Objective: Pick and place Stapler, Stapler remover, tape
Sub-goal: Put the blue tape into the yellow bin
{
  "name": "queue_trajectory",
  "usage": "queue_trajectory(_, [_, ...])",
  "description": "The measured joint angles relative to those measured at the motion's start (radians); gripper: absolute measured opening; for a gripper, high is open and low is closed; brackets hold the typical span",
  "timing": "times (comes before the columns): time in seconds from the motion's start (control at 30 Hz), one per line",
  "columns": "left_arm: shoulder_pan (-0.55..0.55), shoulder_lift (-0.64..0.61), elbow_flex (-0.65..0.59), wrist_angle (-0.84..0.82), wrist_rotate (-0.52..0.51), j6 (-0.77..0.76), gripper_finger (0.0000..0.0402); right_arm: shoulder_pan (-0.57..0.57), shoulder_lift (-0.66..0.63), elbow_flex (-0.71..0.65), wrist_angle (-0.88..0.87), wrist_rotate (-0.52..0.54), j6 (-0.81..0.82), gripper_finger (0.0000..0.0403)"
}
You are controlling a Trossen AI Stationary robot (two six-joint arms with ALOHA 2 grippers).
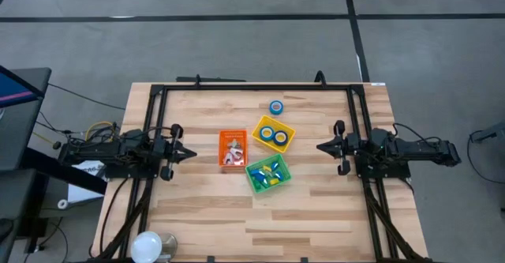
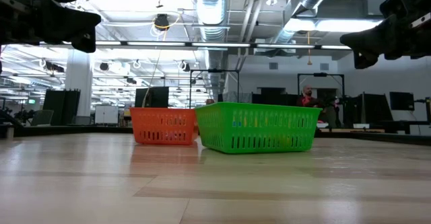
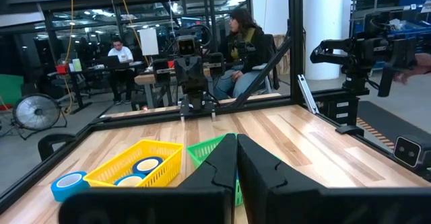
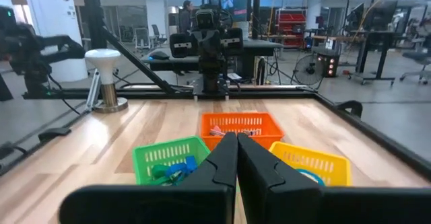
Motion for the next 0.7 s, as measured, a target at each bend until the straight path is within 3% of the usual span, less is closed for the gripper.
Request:
queue_trajectory(0.47, [0.000,0.000,0.000,0.007,0.000,0.000,0.0004,0.000,0.000,0.000,0.000,0.000,0.133,0.0001])
queue_trajectory(0.7, [0.000,0.000,0.000,0.008,0.000,0.000,0.0004,0.001,0.000,0.000,0.027,0.000,0.349,0.0001])
